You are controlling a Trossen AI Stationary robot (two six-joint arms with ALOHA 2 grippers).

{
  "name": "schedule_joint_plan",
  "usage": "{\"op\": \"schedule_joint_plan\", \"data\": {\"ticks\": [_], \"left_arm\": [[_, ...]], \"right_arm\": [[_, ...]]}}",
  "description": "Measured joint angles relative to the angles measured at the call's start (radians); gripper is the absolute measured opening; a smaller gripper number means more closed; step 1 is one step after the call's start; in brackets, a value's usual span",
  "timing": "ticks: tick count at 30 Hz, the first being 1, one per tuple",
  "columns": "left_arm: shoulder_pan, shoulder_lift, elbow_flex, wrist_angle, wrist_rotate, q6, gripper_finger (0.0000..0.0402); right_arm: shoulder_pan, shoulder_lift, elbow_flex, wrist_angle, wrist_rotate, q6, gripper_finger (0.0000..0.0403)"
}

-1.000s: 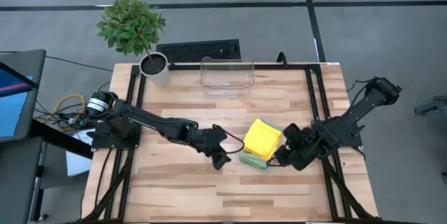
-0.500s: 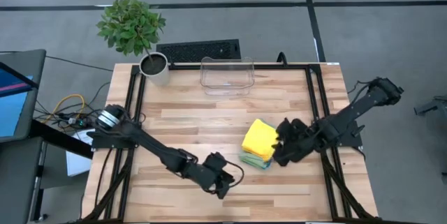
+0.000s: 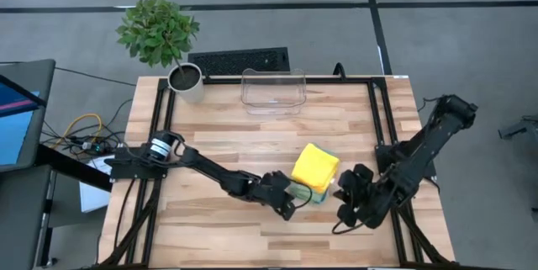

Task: Fold microfiber towels
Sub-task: Put the folded stacked microfiber towels into the transparent bin

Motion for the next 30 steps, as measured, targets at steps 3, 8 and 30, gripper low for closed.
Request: {"op": "schedule_joint_plan", "data": {"ticks": [3,8,30], "left_arm": [[-0.006,-0.005,0.035,-0.002,-0.091,0.035,0.0],[-0.007,0.016,0.064,-0.023,-0.096,0.067,0.0],[0.097,0.013,0.066,-0.462,-0.297,0.067,0.0]], "right_arm": [[0.015,0.029,0.0,0.0,0.004,0.002,0.0021],[0.01,0.078,0.0,-0.005,0.004,-0.02,0.0011],[-0.035,0.086,0.0,-0.048,0.072,-0.036,0.0045]]}}
